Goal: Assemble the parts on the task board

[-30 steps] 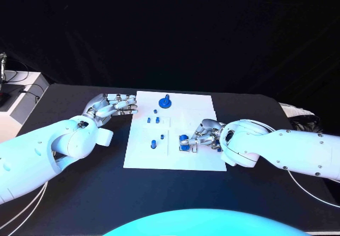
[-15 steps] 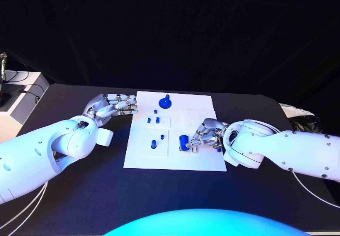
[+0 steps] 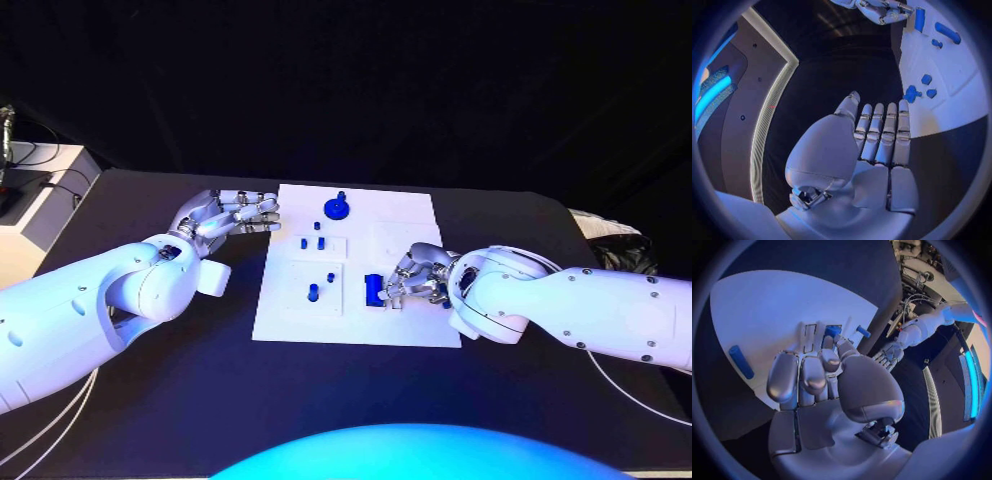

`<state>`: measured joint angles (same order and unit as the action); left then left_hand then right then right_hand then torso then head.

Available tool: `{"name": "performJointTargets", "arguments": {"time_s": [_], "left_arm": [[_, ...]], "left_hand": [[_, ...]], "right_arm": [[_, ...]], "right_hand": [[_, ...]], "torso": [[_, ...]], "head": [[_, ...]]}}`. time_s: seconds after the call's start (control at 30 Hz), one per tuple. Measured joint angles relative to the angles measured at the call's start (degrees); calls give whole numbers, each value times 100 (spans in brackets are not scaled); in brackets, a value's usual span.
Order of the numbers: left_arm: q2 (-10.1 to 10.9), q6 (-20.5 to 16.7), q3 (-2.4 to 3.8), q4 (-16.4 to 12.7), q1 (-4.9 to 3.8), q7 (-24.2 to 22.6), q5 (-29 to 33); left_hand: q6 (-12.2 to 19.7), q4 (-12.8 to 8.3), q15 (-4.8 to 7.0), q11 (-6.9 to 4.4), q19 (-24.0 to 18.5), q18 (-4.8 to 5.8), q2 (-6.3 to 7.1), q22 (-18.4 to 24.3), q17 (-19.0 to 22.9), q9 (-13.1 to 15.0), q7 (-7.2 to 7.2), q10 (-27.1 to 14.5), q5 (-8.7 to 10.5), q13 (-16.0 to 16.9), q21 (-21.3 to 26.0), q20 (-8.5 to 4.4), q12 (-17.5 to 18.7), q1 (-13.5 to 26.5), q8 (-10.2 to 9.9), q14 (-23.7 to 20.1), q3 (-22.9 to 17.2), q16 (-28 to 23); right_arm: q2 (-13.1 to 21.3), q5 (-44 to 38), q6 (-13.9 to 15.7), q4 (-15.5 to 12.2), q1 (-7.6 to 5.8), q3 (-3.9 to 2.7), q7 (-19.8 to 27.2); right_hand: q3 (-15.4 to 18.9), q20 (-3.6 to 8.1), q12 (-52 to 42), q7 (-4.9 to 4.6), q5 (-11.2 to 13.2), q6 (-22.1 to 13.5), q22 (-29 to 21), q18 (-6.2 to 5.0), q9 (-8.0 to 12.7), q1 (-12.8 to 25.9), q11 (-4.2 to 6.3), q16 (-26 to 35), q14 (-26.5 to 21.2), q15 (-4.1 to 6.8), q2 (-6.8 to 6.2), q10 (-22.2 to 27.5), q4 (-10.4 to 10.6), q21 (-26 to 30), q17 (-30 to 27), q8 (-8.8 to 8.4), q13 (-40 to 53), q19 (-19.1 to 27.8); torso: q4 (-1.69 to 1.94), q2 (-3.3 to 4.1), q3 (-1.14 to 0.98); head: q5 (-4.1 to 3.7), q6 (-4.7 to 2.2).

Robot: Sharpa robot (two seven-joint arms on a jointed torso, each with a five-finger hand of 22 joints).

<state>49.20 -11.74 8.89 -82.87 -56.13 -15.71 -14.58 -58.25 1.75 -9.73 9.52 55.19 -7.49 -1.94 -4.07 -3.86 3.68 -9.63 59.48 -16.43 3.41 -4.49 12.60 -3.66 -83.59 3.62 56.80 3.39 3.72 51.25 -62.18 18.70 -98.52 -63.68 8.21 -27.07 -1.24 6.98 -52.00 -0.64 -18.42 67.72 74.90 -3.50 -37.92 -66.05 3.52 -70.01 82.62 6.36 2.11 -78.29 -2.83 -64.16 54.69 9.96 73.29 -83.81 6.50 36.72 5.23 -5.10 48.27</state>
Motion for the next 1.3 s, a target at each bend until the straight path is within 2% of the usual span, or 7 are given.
{"name": "performJointTargets", "arguments": {"time_s": [0.6, 0.9, 0.97, 1.1, 1.13, 1.2, 1.3], "left_arm": [[3, 7, 0, -1, 4, 13, -1], [4, 10, 0, -2, 7, 18, -2], [4, 11, 0, -3, 7, 19, -2], [5, 12, 0, -3, 9, 19, -2], [6, 13, 0, -3, 10, 19, -2], [9, 13, 0, -1, 11, 19, -2], [11, 13, 0, 6, 16, 19, -2]], "left_hand": [[0, 0, 0, 0, 0, 0, 0, 0, 0, 0, 0, 0, 0, 0, 0, 0, 0, 0, 0, 0, 0, 0], [0, 0, 21, 0, 0, 0, 0, 0, 0, 0, 0, 0, 0, 0, 0, 0, 0, 0, 0, -21, 0, 0], [0, 0, 21, 0, 0, 0, 0, 0, 0, 0, 0, 0, 0, 0, 0, 0, 0, 0, 0, -21, 0, 0], [0, 0, 21, 0, 0, 0, 0, 0, 0, 0, 0, 0, 0, 0, 0, 0, 0, 0, 0, -21, 0, 0], [0, 0, 21, 0, 0, 0, 0, 0, 0, 0, 0, 0, 0, 0, 0, 0, 0, 0, 0, -21, 0, 0], [0, 0, 21, 0, 0, 0, 0, 0, 0, 0, 0, 0, 0, 0, 0, 0, 0, 0, 0, -21, 0, 0], [0, 0, 21, 0, 0, 0, 0, 0, 0, 0, 0, 0, 0, 0, 0, 0, 0, 0, 0, -21, 0, 0]], "right_arm": [[-47, -102, 17, 25, 24, 0, -77], [-53, -212, 162, 50, 29, -2, -126], [-16, -201, 203, 37, 30, -2, -96], [118, -44, 276, -20, 28, -17, 137], [165, 34, 289, -47, 19, -28, 248], [241, 161, 300, -96, -5, -42, 425], [367, 357, 303, -168, -67, -61, 657]], "right_hand": [[-72, 20, 0, 0, 68, 0, 4, 0, 17, 104, -1, 0, 0, -1, -49, 1, -76, -23, -2, 22, 26, -21], [-85, 20, 0, 17, 68, 18, 4, 0, 19, 60, 20, 0, 0, -1, -33, -20, -89, -24, -8, 22, 30, -20], [-73, 20, 0, -5, 68, -4, 4, 0, 46, 106, 20, 0, 0, -1, -79, -20, -77, -23, -22, 22, 30, -20], [64, 19, -1, -101, 13, -101, 3, 0, 242, 222, -45, 0, 0, -1, -129, 4, 121, -23, -25, -241, 67, -20], [158, 19, -23, -111, -70, -107, 3, 0, 304, 262, -53, 0, -2, -2, -132, 12, 161, -23, -25, -326, 71, -20], [329, 4, -23, -142, -87, -79, 3, 0, 390, 272, -87, 0, -20, -26, -121, 5, 208, -23, -24, -455, 76, -12], [519, -24, -23, -175, -87, -49, 3, 0, 464, 272, -105, 0, -1, -45, -121, 22, 292, -23, -24, -577, 76, -20]], "torso": [[-7, 1, -4], [-5, 2, -4], [-7, 2, -4], [-7, 2, -6], [-7, 2, -6], [-9, 2, -8], [-11, 2, -9]], "head": [[14, 5], [9, 5], [8, 5], [12, -2], [12, -5], [12, -12], [1, -21]]}}
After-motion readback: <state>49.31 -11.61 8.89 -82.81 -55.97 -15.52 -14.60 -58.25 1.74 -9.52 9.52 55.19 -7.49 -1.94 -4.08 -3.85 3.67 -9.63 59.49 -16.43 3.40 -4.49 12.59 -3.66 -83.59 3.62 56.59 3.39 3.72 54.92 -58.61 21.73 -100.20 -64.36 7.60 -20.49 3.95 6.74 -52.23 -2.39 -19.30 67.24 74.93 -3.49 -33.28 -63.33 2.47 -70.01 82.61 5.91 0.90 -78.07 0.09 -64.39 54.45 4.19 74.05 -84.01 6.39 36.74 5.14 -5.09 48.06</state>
